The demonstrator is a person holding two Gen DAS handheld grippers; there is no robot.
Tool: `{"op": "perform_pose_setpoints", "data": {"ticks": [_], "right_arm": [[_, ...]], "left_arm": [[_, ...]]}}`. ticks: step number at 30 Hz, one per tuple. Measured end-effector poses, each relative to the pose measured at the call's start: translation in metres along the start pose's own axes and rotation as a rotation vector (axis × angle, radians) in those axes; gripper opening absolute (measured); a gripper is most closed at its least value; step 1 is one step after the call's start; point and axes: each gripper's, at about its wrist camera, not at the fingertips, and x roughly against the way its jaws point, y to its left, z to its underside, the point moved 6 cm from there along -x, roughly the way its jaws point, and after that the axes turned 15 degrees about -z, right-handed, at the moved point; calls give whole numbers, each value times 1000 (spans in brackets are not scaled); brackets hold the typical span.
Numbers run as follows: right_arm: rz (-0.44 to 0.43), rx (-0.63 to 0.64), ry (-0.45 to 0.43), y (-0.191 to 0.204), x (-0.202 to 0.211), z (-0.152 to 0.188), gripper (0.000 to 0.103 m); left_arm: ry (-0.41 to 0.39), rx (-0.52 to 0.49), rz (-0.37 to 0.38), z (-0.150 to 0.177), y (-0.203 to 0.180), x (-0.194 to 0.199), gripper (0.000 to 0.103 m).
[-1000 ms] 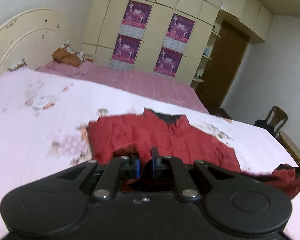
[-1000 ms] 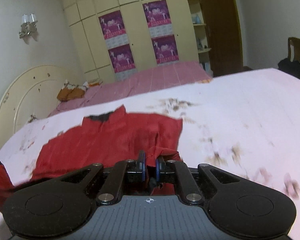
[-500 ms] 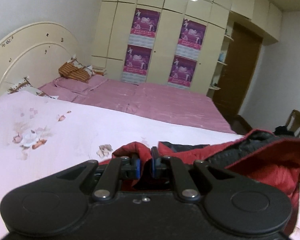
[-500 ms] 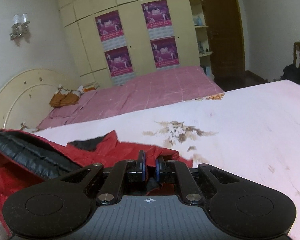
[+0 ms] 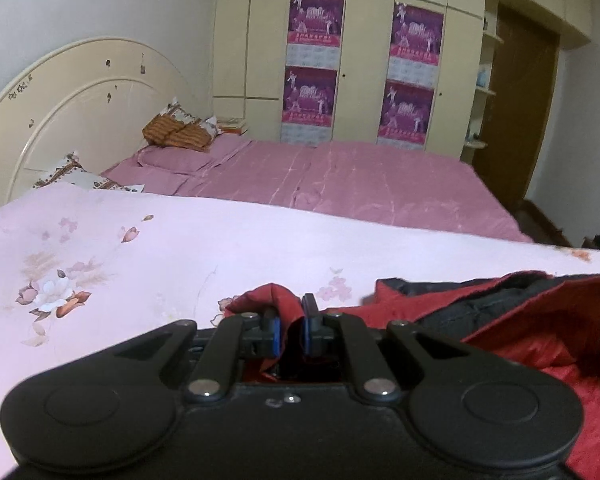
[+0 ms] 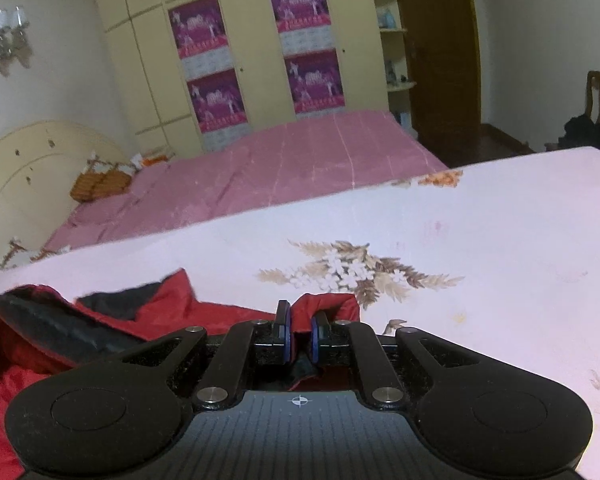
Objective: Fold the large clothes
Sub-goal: 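Lift the hem with both grippers and fold it over toward the collar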
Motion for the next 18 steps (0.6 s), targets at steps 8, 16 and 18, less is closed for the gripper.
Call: {"op": "perform_pose_setpoints", "data": {"ticks": [8,16,18], "right_arm": [[24,-33,50,-18,-42,1,9],[32,-55,79,-27,-76,-5,9],[35,-59,90,-29,-82,-3,9]], "left_arm": [[25,-24,-37,6,-19,-38,10],[67,-49,-77,8,-31,-75,13],[97,-58,-67,12,-33,-84,14]]}}
